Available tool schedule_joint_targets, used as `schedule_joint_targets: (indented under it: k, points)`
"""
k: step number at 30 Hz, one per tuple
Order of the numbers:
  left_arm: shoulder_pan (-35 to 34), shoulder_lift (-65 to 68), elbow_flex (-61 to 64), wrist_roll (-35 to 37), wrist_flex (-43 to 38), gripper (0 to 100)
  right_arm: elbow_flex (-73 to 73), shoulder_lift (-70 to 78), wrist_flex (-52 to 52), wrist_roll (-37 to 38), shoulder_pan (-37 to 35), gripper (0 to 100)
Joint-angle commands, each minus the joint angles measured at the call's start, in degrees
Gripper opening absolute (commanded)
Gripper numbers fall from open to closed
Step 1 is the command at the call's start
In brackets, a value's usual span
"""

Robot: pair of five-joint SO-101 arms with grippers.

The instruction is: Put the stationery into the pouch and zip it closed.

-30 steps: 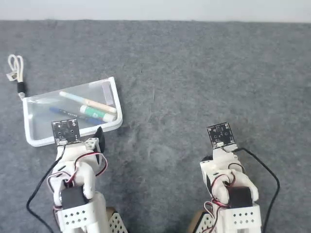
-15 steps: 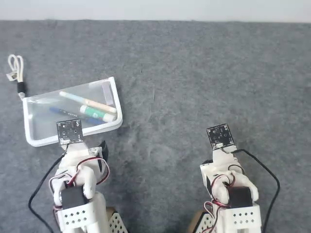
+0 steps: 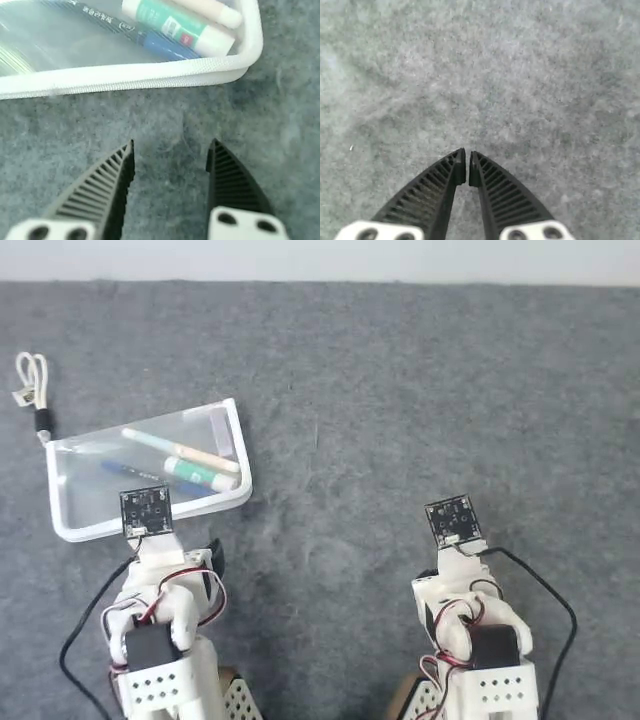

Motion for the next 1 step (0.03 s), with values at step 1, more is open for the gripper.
schedule_joint_targets:
  k: [1]
  points:
    - [0.18,-1.05,-0.75,-0.44,0.26,22,1.23,-0.92,0.31,-0.35,0.4,1.0]
